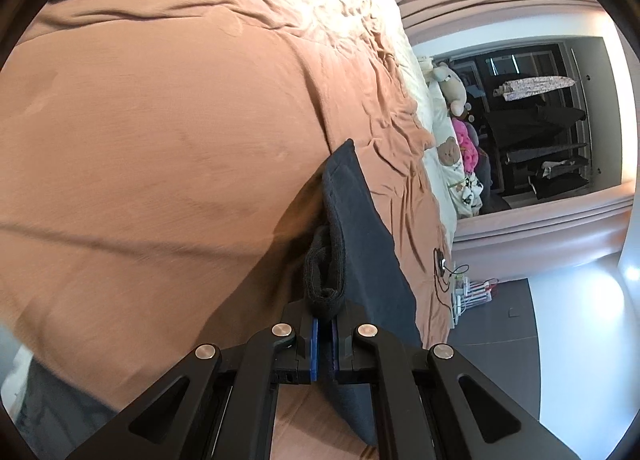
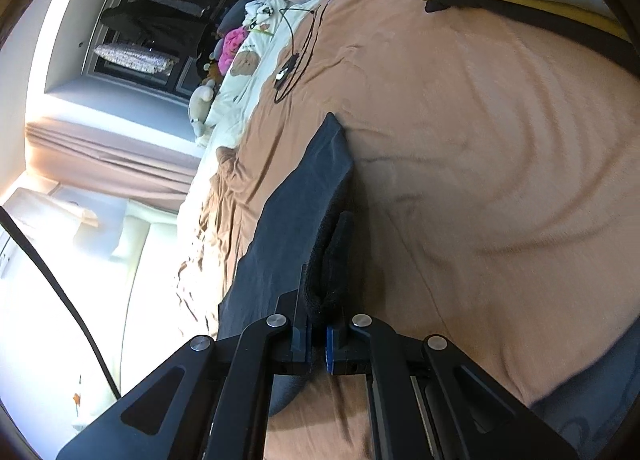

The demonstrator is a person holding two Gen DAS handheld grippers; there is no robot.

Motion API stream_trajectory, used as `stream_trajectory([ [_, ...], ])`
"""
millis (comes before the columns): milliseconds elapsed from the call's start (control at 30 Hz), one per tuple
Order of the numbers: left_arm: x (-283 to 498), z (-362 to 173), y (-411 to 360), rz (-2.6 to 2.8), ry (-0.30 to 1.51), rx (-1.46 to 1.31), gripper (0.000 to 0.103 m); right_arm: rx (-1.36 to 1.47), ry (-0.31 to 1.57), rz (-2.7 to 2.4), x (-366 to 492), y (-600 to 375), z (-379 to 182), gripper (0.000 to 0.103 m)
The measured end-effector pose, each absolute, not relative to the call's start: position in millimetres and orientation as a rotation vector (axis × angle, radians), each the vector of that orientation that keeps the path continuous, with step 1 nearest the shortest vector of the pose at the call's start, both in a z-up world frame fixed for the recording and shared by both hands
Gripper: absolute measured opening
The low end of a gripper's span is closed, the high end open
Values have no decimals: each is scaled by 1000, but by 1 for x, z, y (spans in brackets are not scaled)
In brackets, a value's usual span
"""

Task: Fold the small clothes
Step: 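Grasp the edge of the folded black bundle with both grippers and lift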

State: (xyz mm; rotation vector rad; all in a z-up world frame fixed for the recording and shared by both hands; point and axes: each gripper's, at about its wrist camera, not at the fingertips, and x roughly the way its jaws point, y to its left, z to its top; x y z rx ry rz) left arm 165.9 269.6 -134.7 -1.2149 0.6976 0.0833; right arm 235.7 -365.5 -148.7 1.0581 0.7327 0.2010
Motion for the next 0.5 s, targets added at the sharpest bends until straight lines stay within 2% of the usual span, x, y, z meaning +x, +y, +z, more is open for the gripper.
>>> stream_trajectory([
  [500, 96, -145, 282, 71, 662, -1235, 4, 987, 784, 207, 194, -372, -147, 0],
])
